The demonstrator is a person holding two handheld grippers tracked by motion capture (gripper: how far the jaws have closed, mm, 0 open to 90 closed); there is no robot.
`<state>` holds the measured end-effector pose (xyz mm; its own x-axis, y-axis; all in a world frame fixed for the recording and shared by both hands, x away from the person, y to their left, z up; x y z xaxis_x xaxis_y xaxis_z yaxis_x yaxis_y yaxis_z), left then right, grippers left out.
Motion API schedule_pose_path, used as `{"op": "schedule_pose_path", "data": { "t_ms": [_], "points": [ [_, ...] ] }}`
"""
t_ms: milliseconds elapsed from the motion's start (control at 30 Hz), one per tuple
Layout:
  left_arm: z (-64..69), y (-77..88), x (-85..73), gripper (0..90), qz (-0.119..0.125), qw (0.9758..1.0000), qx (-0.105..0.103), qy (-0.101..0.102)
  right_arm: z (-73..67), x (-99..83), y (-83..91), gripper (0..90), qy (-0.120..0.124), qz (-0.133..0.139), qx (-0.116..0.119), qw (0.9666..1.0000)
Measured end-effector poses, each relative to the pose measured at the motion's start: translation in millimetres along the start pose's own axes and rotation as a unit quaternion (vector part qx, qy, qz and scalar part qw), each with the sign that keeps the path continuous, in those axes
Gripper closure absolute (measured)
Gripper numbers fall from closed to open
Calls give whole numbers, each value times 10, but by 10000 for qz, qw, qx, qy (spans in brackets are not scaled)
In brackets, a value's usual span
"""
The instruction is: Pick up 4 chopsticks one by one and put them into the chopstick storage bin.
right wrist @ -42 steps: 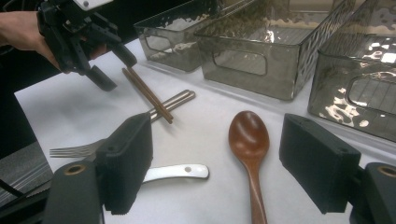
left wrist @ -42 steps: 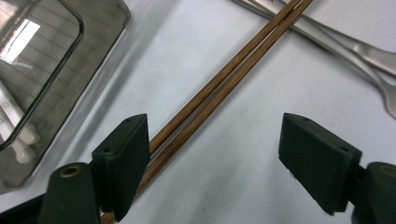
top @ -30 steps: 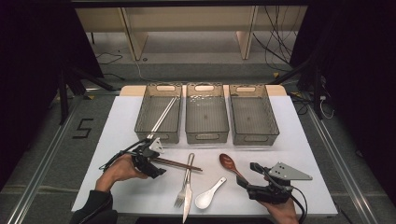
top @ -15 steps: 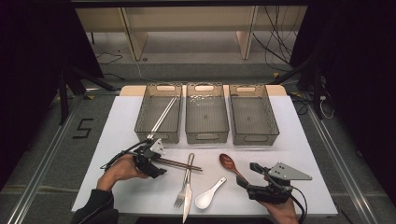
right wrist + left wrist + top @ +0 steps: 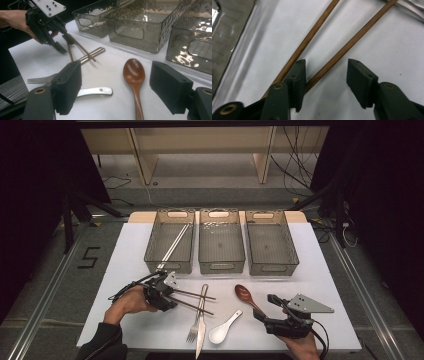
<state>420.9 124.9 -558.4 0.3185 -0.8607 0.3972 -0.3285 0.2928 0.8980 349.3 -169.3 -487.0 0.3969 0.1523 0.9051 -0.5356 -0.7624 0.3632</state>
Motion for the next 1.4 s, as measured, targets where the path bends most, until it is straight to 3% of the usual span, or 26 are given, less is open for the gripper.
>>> {"op": "schedule_pose_path", "data": {
  "t_ms": [300, 767, 900, 1400],
  "points": [
    [40, 24, -13, 631, -189, 9995, -66, -245, 0, -1, -1, 267, 5, -3, 3, 10000],
    [77, 37, -24, 761, -193, 9981, -109, -576, 2, -5, -4, 267, -22, -13, 13, 10000],
    [79, 46, -33, 784, -272, 9968, -114, -741, 4, -5, -4, 266, -31, -11, 9, 10000],
    [110, 51, -32, 835, -170, 9955, -172, -912, 4, -5, -4, 266, -27, -16, 14, 10000]
  ]
}}
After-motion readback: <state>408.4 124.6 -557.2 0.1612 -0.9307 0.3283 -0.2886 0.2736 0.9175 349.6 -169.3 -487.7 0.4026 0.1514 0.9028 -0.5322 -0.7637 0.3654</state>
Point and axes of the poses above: each handheld gripper's, and its own axes: y roughly backward along the jaws, x roughly out of its top, z roughly to its right, the point moved 10 cm from there along -y, roughly forward along the jaws, and after that the axes turned 7 degrees about x, right-handed, at the moved point
